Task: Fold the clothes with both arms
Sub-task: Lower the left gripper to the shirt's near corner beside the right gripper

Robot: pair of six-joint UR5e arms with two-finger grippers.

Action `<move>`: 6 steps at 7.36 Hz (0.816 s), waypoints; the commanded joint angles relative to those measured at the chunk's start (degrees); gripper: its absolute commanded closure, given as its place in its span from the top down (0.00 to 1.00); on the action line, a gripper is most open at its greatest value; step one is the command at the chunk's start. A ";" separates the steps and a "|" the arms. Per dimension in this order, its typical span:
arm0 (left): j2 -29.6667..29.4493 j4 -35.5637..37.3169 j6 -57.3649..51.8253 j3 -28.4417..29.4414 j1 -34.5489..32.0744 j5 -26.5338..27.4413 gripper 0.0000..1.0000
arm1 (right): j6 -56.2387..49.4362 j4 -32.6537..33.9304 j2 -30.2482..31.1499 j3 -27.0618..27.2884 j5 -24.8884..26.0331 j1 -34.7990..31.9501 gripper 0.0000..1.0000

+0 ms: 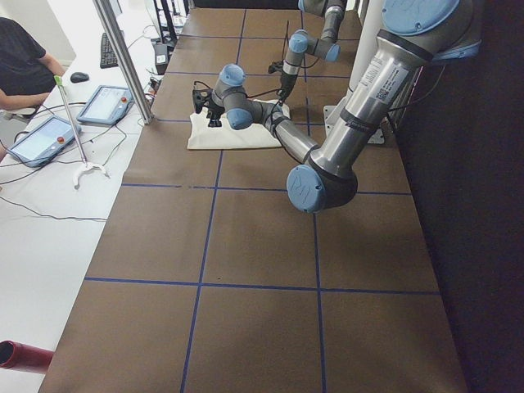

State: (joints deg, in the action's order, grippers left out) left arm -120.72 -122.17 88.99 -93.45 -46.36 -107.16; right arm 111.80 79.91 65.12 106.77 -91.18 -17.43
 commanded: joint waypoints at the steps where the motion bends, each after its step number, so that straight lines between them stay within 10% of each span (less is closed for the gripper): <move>1: 6.25 0.35 10.80 -9.33 6.24 1.42 0.47 | 0.17 -0.11 3.33 4.22 -0.14 0.12 0.00; 6: 12.09 7.01 26.85 -16.58 29.92 12.77 0.58 | 1.14 -0.20 3.96 4.24 -0.49 1.61 0.00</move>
State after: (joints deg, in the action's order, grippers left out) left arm -108.65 -118.16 114.58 -109.51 -19.34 -95.38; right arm 112.95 79.75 69.04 111.04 -91.58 -15.90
